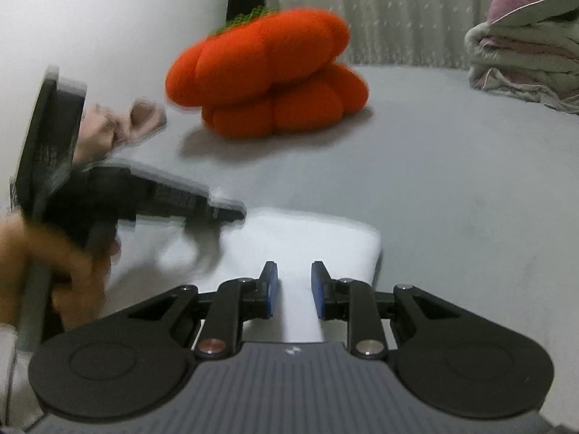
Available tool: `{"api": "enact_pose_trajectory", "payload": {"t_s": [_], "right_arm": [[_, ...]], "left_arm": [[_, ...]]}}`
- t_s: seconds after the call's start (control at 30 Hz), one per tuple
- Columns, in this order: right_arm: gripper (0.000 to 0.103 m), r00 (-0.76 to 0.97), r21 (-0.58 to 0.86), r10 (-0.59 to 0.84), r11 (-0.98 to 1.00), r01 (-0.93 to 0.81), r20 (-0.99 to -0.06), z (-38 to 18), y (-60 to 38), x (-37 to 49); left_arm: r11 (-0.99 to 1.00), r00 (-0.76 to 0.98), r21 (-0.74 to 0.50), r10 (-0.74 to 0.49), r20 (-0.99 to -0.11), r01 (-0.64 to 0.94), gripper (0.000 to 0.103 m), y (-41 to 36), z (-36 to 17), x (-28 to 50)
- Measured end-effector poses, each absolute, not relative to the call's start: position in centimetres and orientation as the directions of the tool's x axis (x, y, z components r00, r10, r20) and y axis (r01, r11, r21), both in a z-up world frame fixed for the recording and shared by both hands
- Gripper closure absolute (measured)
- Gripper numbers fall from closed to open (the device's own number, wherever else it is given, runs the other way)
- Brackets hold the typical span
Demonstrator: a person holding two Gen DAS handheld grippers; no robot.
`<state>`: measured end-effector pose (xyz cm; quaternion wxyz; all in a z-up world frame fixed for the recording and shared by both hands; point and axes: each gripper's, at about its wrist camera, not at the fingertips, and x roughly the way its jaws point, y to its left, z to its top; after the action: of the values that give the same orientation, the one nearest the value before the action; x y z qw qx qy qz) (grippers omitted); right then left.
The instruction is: Fold clothes
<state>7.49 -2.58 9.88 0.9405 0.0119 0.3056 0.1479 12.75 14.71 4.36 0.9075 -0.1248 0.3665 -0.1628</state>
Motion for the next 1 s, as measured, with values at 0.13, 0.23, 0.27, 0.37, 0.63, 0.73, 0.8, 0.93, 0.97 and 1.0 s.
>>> {"api": "enact_pose_trajectory", "payload": {"t_s": [0.13, 0.23, 0.27, 0.37, 0.63, 0.73, 0.8, 0.93, 0.97, 1.0], "right_arm": [[0.079, 0.77, 0.13, 0.279, 0.959, -0.251, -0.574, 9.4, -2.6, 7.8], [0.079, 0.773, 0.105, 0.272, 0.96, -0.259, -0.573, 9.4, -2.4, 7.7], [0.079, 0.775, 0.102, 0.27, 0.96, -0.26, -0.572, 9.5, -2.4, 7.7], [0.079, 0.779, 0.085, 0.26, 0.962, -0.259, -0.57, 9.5, -2.2, 7.6], [0.077, 0.795, 0.054, 0.283, 0.952, -0.302, -0.536, 11.4, -1.3, 7.8], [0.078, 0.757, 0.083, 0.31, 0.943, -0.324, -0.575, 11.0, -0.1, 9.2], [0.078, 0.731, 0.087, 0.309, 0.941, -0.326, -0.608, 10.0, 0.6, 10.1], [0.077, 0.72, 0.089, 0.314, 0.939, -0.333, -0.619, 9.7, 0.8, 10.3], [0.077, 0.718, 0.08, 0.315, 0.936, -0.342, -0.62, 9.8, 0.8, 10.3], [0.077, 0.715, 0.074, 0.317, 0.934, -0.35, -0.623, 10.0, 0.8, 10.4]], "left_arm": [[0.914, 0.681, -0.352, -0.389, -0.62, 0.201, 0.1, 15.2, 4.9, 12.0], [0.908, 0.681, -0.368, -0.398, -0.614, 0.199, 0.1, 15.6, 5.1, 11.7], [0.908, 0.68, -0.367, -0.399, -0.615, 0.201, 0.1, 15.7, 5.1, 11.6], [0.921, 0.673, -0.33, -0.38, -0.634, 0.209, 0.1, 15.3, 4.8, 11.4], [0.905, 0.681, -0.378, -0.403, -0.612, 0.196, 0.1, 16.8, 5.9, 10.4], [0.91, 0.654, -0.366, -0.398, -0.643, 0.195, 0.1, 16.6, 5.2, 10.5], [0.908, 0.644, -0.375, -0.401, -0.652, 0.187, 0.1, 16.8, 4.9, 10.5], [0.906, 0.624, -0.388, -0.404, -0.669, 0.171, 0.101, 17.1, 4.4, 10.6], [0.906, 0.621, -0.388, -0.403, -0.673, 0.168, 0.101, 17.1, 4.3, 10.5], [0.907, 0.618, -0.387, -0.401, -0.676, 0.165, 0.101, 17.0, 4.2, 10.5]]}}
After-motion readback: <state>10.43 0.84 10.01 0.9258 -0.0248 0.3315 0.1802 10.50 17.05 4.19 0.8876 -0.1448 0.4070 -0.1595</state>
